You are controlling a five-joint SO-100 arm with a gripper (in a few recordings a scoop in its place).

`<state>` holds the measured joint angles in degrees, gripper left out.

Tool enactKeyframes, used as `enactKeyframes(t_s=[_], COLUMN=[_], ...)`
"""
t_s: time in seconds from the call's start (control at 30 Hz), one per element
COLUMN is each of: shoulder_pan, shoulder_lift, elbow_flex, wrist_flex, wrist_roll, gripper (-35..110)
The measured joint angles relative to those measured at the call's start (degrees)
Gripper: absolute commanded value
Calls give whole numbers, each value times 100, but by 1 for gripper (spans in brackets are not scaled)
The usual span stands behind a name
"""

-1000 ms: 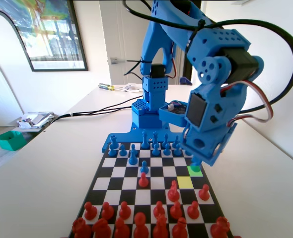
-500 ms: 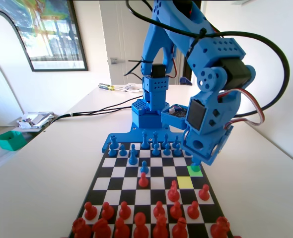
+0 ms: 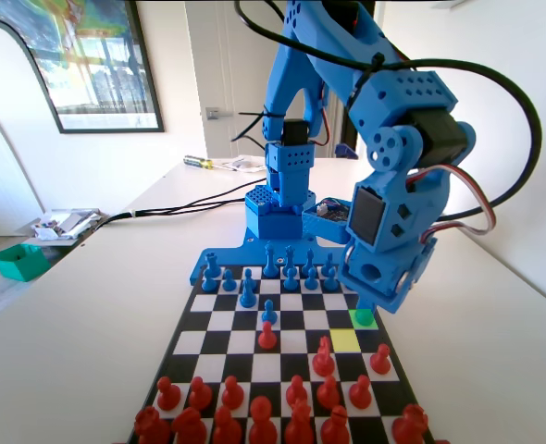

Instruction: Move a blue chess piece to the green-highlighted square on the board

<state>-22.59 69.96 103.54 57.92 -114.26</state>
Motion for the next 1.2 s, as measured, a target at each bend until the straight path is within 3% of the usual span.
enactKeyframes(t_s=[0.4, 0.73, 1.03, 1.2], shoulder_pan=[167, 413, 1318, 2224], shoulder_lift=[642, 2232, 4324, 5256], elbow_flex=[-554, -1828, -2057, -2109], wrist_flex=[1213, 3173, 4482, 4711], wrist_roll=[35, 1081, 1600, 1705], gripper=[13, 10, 6, 5])
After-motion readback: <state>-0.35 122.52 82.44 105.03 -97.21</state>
